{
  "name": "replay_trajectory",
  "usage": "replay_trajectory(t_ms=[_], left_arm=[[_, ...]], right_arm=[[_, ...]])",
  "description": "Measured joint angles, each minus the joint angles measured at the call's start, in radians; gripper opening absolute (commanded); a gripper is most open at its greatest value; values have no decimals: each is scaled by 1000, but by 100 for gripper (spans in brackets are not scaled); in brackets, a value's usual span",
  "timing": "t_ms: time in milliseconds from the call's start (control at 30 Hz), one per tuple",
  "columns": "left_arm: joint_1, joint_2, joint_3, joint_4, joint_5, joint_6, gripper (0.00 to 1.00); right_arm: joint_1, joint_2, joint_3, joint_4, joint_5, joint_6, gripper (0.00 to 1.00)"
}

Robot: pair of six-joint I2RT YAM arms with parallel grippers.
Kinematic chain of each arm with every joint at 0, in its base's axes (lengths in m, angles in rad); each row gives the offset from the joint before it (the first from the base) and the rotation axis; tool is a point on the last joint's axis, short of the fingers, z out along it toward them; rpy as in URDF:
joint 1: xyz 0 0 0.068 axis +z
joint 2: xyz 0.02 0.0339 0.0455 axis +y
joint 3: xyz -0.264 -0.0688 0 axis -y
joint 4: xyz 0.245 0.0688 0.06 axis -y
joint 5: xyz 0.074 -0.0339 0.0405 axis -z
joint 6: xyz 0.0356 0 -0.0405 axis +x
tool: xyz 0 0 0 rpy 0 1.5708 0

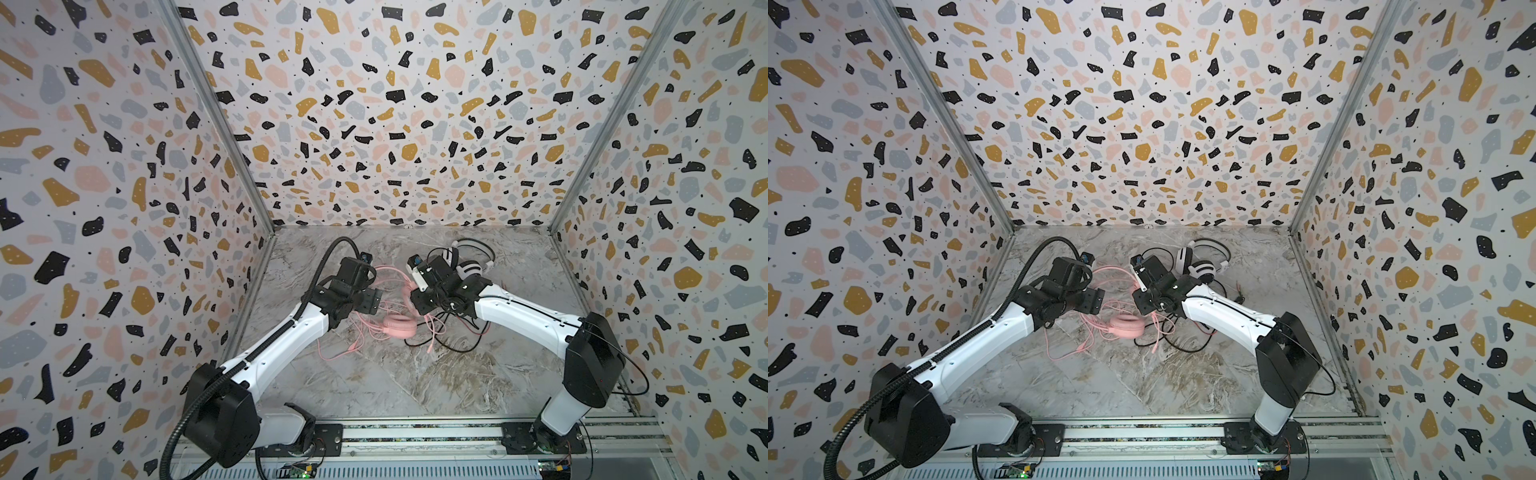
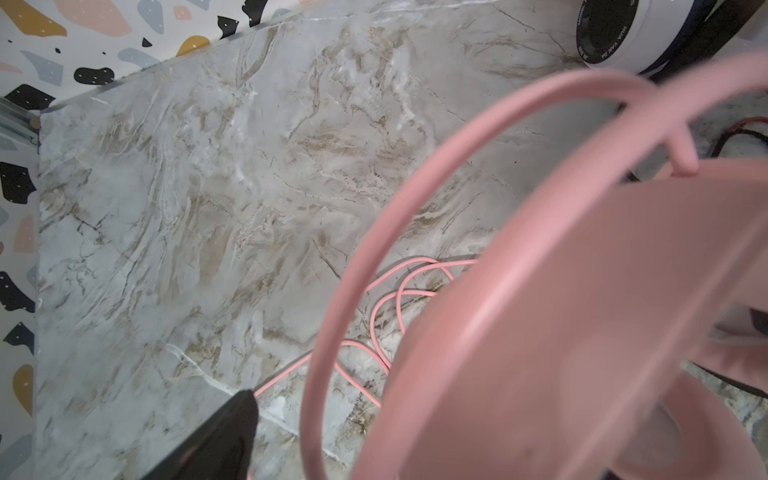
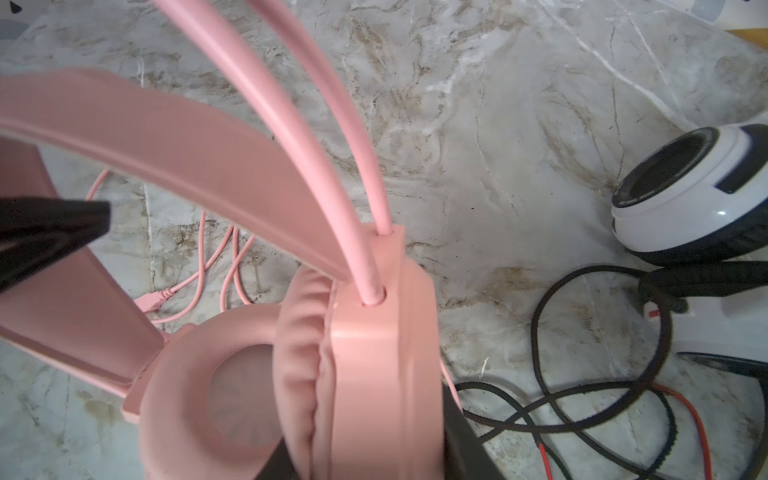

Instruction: Wrap the headphones

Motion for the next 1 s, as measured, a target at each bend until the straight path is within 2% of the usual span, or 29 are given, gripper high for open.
replay_trajectory(t_ms=[67, 333, 433, 633, 700, 833, 1000], left_arm=[[-2, 1, 5, 1, -3, -6, 85], [-6, 11, 15, 14, -19, -14, 68], [-7, 21, 15, 14, -24, -15, 70], [-10, 61, 26, 3, -50, -15, 79], [-10, 80, 34, -1, -56, -15, 79], [-10, 83, 34, -13, -66, -15, 68], [-10, 75, 43, -17, -75, -16, 35]], right_arm=[[13, 11, 9, -5, 1, -12, 38], [42, 54, 37, -16, 5, -34, 38], [42, 54, 37, -15, 3, -36, 38], [41, 47, 36, -7, -1, -35, 38], [41, 36, 36, -1, -7, -35, 38], [40, 7, 33, 1, -8, -35, 37], [32, 3, 30, -1, -8, -36, 37]])
